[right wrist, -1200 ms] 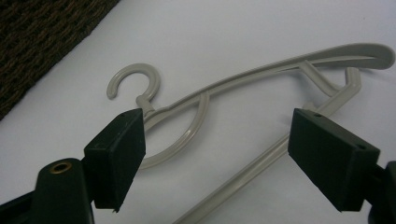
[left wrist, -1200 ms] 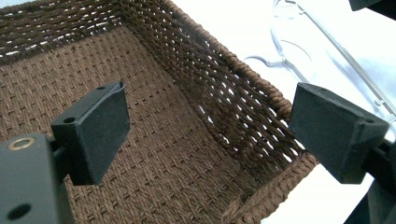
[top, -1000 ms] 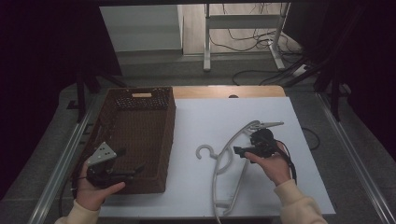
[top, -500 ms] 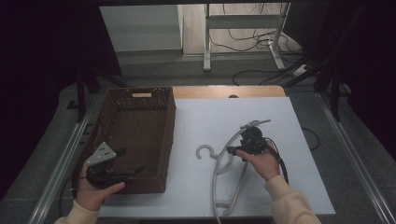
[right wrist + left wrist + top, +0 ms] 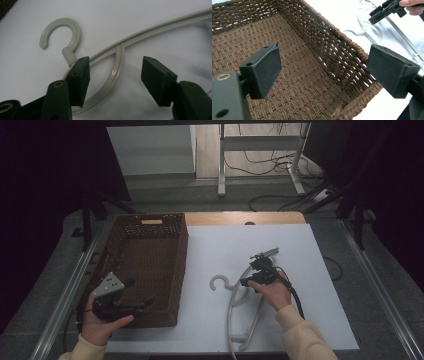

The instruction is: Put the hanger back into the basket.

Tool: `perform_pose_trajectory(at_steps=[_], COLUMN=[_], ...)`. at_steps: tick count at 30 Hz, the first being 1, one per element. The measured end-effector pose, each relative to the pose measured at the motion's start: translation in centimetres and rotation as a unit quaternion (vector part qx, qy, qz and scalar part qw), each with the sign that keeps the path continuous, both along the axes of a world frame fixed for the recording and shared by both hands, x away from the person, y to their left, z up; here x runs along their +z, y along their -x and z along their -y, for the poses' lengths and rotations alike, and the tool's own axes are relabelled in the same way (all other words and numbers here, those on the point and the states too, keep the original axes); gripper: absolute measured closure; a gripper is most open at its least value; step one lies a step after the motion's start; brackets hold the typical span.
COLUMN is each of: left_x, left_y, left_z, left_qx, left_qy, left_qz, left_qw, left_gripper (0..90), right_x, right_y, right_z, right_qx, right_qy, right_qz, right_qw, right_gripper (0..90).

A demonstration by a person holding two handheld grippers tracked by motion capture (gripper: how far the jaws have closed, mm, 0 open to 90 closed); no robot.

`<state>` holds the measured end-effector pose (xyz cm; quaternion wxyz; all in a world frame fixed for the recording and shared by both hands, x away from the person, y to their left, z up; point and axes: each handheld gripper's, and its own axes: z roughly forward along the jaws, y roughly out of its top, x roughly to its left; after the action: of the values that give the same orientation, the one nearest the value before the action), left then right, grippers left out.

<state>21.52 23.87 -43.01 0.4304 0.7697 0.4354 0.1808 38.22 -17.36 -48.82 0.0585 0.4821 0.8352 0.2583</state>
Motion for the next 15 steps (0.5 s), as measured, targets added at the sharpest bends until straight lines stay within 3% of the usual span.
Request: perform_pose_trajectory(at_steps=[12,15], left_x=[0.0,0.0], left_y=[0.0,0.0], left_z=[-0.1,-0.1], left_qx=[0.001,0.001], left_qy=[0.0,0.001], left_qz=[0.001,0.001], left_qw=[1.0,1.0], left_gripper=[13.2,13.2], right_x=[-1.3,-1.3], right_y=[-0.5,-0.5], right_z=[-0.9,-1.0], right_qx=[-0.006,-0.011], right_qy=[0.04,0.035], right_qz=[-0.018,-0.023], right_qw=[0.999,0.999], right_gripper=[60.5,65.3])
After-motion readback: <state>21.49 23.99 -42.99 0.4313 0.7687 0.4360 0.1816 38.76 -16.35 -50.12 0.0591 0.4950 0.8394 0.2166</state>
